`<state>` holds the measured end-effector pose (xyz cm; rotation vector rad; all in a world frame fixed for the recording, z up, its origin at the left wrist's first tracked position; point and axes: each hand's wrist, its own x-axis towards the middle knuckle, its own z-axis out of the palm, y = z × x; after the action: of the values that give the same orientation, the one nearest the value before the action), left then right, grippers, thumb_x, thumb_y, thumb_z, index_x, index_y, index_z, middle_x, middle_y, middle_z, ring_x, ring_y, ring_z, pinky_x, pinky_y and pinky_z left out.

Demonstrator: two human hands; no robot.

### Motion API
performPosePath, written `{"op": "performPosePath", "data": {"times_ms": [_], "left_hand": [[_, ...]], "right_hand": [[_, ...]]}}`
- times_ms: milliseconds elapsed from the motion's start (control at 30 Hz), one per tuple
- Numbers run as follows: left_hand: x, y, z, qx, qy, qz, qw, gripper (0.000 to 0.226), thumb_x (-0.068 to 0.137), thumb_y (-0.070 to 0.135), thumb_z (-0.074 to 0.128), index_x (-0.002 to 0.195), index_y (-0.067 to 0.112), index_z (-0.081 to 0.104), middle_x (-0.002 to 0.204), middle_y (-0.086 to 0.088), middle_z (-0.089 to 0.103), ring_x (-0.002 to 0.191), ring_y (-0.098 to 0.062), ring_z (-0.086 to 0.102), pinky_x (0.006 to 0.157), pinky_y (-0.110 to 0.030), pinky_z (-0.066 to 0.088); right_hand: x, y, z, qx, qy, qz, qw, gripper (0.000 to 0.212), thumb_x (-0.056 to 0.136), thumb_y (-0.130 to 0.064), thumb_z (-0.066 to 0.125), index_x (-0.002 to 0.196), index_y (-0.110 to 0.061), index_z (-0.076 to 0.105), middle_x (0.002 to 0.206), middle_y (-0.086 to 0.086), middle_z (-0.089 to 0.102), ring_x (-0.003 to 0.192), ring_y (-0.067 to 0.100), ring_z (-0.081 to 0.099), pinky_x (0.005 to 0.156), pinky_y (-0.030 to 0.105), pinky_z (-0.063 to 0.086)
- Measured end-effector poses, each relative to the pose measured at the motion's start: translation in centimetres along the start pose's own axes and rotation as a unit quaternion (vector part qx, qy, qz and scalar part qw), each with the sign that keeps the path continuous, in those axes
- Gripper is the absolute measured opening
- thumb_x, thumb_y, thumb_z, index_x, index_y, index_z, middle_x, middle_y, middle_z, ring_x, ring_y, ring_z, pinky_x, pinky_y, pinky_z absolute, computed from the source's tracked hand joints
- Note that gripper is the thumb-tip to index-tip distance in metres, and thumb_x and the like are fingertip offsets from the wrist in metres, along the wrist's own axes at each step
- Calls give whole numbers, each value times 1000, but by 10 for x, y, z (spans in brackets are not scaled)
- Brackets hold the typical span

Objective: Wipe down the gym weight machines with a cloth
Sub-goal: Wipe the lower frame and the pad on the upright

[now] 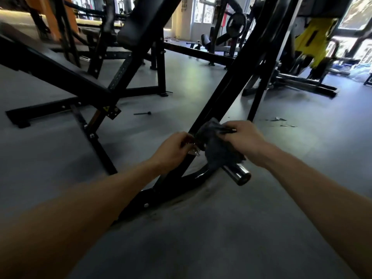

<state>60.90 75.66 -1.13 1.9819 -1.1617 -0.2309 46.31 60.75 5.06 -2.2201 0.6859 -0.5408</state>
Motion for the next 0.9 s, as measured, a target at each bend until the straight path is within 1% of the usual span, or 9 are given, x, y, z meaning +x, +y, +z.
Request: {"op": "performPosePath", "data": {"times_ms": [100, 167, 267, 300, 367, 433, 500, 633, 900], "left_hand": [[18, 1, 19, 63, 19, 33, 997, 55, 94, 4, 62, 146, 18, 50, 148, -3, 46, 133, -21, 48, 107, -26, 40], [33, -1, 28, 124, 24, 67, 990, 78, 87, 6, 73, 155, 21, 38, 160, -1, 33, 144, -24, 36, 116, -36, 37], [55, 1, 35, 185, 26, 94, 978, 90, 87, 1, 69, 161, 26, 24, 169, 4, 12, 154, -21, 15, 120, -38, 30], [61, 2, 36, 187, 24, 96, 977, 91, 87, -2, 64, 161, 27, 21, 169, 7, 6, 156, -19, 9, 120, -37, 29], [71, 0, 39, 196, 18, 106, 975, 94, 87, -3, 63, 162, 30, 17, 170, 9, -1, 157, -16, 4, 120, -38, 31], [79, -4, 41, 233, -3, 118, 965, 98, 87, -3, 65, 162, 32, 12, 170, 8, -9, 157, -18, -3, 116, -38, 35], [85, -11, 42, 316, -30, 152, 936, 95, 93, 7, 66, 162, 34, 6, 168, 3, -21, 156, -22, -14, 120, -39, 27], [91, -31, 37, 455, -37, 241, 856, 87, 98, 23, 61, 162, 38, 5, 164, -9, -31, 153, -31, -23, 128, -45, 1], [90, -40, 40, 428, -1, 270, 862, 74, 98, 21, 59, 161, 31, 22, 167, -12, -20, 155, -29, -17, 127, -39, -1]], "right_hand": [[13, 0, -30, -102, 126, -69, 984, 10, 100, -24, 59, 101, -20, 68, 83, -2, 64, 80, 21, 60, 68, 33, 42], [16, 12, -26, -253, 64, -91, 961, 16, 101, -27, 52, 109, -21, 64, 87, 4, 65, 80, 28, 62, 69, 34, 44], [-5, 38, 4, -352, -164, -61, 919, 47, 85, -58, 38, 114, -29, 63, 109, 0, 64, 90, 25, 66, 79, 41, 55], [-12, 44, 11, -330, -181, -56, 925, 55, 82, -67, 36, 109, -29, 65, 110, -4, 61, 86, 20, 64, 79, 41, 55], [-12, 45, 20, -265, -121, -54, 955, 52, 85, -73, 41, 89, -26, 63, 93, -5, 61, 73, 16, 62, 70, 40, 55], [2, 43, 30, -229, -30, -9, 973, 47, 87, -63, 61, 95, -18, 50, 88, -1, 57, 75, 20, 60, 66, 39, 50], [19, 42, 47, -236, -15, 88, 968, 58, 87, -49, 73, 115, -10, 41, 103, 6, 55, 89, 26, 60, 72, 39, 49], [52, 51, 89, -336, 26, 141, 931, 43, 95, -36, 63, 126, -9, 48, 119, 10, 63, 105, 30, 64, 80, 39, 49], [0, 61, 77, -458, 57, 90, 882, 38, 97, -19, 61, 128, -3, 46, 113, 16, 63, 93, 28, 66, 70, 35, 50]]}}
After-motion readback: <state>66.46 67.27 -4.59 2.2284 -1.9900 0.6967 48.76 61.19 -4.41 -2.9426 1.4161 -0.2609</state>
